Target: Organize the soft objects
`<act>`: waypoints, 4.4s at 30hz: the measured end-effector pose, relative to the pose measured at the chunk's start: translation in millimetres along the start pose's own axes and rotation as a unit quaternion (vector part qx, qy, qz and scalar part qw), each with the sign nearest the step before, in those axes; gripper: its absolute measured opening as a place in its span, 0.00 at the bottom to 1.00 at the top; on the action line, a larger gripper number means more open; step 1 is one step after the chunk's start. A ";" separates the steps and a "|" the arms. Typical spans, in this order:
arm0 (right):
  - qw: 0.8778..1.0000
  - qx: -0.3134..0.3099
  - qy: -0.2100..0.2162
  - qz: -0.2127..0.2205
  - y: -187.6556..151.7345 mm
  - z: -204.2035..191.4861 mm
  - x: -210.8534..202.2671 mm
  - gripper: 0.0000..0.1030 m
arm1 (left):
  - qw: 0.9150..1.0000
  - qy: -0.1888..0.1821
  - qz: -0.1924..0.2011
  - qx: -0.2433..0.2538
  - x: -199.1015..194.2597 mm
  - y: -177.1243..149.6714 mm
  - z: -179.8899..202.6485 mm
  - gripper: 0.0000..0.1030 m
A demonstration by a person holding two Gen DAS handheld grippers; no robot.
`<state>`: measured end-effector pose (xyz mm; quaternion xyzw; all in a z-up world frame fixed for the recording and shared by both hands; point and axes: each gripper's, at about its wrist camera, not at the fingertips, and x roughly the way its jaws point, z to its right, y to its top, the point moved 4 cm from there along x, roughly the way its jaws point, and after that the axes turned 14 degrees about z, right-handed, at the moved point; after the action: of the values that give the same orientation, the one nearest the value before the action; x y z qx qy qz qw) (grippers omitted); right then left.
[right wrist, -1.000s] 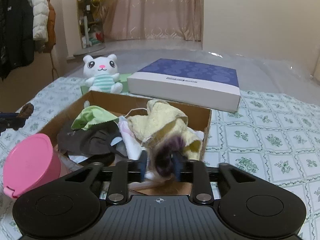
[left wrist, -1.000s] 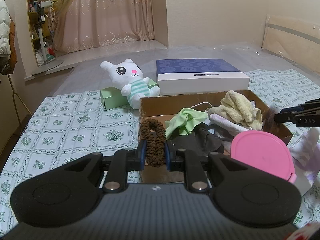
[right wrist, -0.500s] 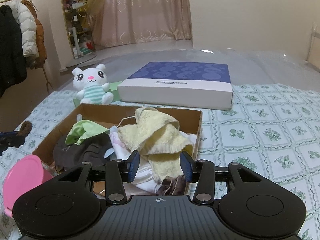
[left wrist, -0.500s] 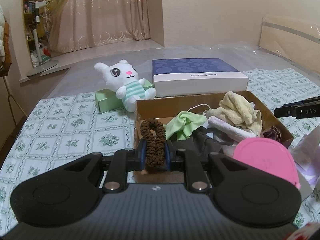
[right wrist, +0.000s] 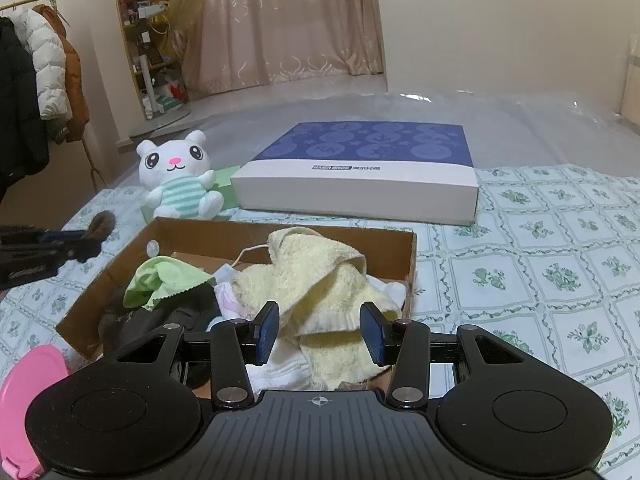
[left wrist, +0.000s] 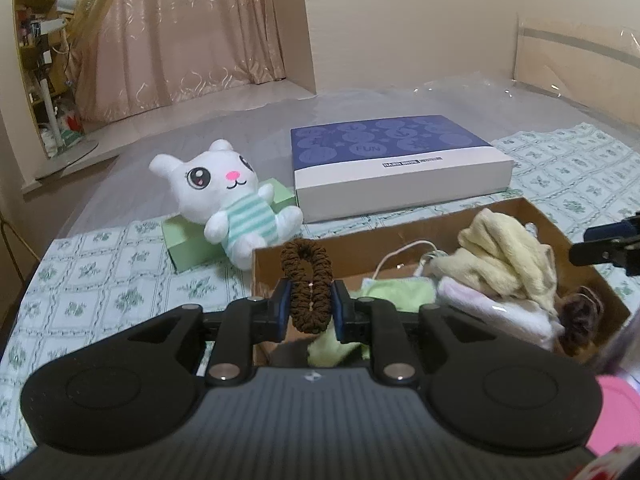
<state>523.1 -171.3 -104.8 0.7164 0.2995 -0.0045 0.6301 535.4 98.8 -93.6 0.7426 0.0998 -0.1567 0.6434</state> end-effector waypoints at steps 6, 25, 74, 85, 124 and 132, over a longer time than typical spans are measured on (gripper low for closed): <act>1.000 -0.001 -0.003 -0.001 -0.2 1.6 7.1 0.44 | 1.000 -0.003 0.003 0.000 19.0 -5.0 -5.9 0.33; 1.000 0.003 0.007 -0.017 -10.1 -2.7 0.2 0.44 | 0.998 -0.008 -0.033 -0.055 -9.1 -30.6 -27.2 0.34; 0.999 0.045 0.014 0.025 -50.3 -127.1 -312.7 0.70 | 0.995 0.009 -0.011 -0.096 -384.0 -15.9 95.7 0.53; 0.999 0.045 0.020 0.020 -86.1 -146.5 -366.3 0.70 | 0.996 0.010 -0.019 -0.087 -434.2 -47.4 127.6 0.56; 0.999 0.024 0.015 -0.038 -150.8 -149.6 -376.5 0.70 | 0.993 0.023 -0.064 -0.095 -441.3 -105.6 149.9 0.57; 0.999 0.027 0.012 -0.038 -150.6 -147.5 -374.4 0.70 | 0.993 0.022 -0.067 -0.096 -439.6 -106.5 150.0 0.57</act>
<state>95.6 -192.3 -66.2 0.7215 0.3341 -0.0279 0.6058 73.2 -9.6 -51.7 0.6726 0.1777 -0.1728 0.6972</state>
